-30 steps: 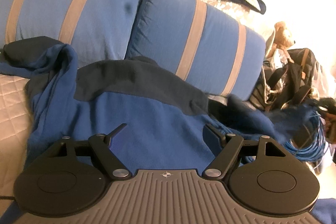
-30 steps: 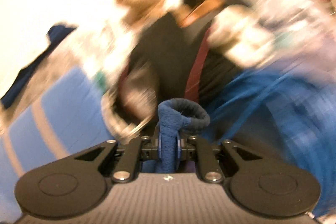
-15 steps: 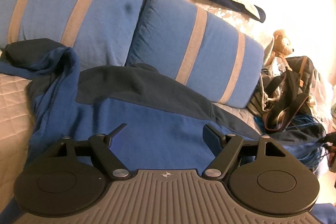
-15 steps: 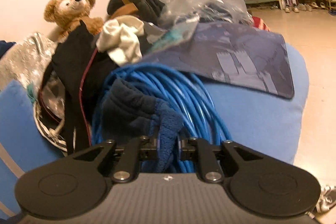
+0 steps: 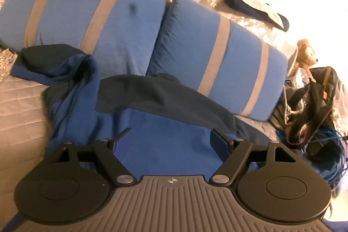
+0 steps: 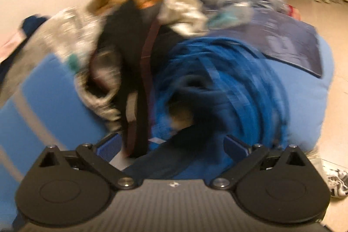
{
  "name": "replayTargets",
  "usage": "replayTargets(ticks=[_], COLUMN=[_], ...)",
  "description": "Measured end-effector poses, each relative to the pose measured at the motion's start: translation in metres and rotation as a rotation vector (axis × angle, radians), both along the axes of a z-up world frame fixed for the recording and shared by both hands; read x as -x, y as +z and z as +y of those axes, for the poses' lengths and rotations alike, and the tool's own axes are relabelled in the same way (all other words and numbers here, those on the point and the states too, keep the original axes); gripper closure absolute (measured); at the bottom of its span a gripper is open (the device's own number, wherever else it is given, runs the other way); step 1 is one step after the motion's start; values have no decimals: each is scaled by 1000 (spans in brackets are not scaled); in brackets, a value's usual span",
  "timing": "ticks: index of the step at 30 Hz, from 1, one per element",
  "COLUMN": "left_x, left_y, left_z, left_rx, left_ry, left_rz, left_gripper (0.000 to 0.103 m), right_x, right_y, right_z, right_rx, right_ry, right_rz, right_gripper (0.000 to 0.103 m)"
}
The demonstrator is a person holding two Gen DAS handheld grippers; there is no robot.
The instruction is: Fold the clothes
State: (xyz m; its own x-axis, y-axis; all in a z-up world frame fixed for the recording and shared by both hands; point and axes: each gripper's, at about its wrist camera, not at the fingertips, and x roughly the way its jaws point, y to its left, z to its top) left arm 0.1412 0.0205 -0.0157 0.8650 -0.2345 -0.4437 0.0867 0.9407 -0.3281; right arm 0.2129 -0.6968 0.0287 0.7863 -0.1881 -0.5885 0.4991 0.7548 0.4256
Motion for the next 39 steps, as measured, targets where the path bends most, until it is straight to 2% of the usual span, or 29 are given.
replayTargets(ticks=[5, 11, 16, 19, 22, 24, 28, 33, 36, 39], left_x=[7, 15, 23, 22, 16, 15, 5, -11, -21, -31], left_y=[31, 98, 157, 173, 164, 148, 103, 55, 33, 12], left_z=[24, 72, 102, 113, 121, 129, 149, 184, 208, 230], left_rx=[-42, -129, -246, -283, -279, -244, -141, 9, 116, 217], left_ry=[52, 99, 188, 214, 239, 249, 248, 291, 324, 357], left_rz=[-46, -113, -190, -202, -185, -169, -102, -19, 5, 34], left_gripper=[26, 26, 25, 21, 21, 21, 21, 21, 21, 21], right_x=[3, 16, 24, 26, 22, 15, 3, -16, -18, -12], right_y=[57, 128, 164, 174, 165, 148, 104, 42, 11, -14], right_z=[68, 155, 219, 255, 287, 304, 337, 379, 396, 404], right_rx=[63, 227, 268, 293, 286, 237, 134, 110, 74, 42], right_ry=[223, 504, 669, 763, 812, 841, 862, 875, 895, 911], right_rz=[-43, -120, -155, -198, -194, -169, -111, -44, -94, -190], right_gripper=[0, 0, 0, 0, 0, 0, 0, 0, 0, 0])
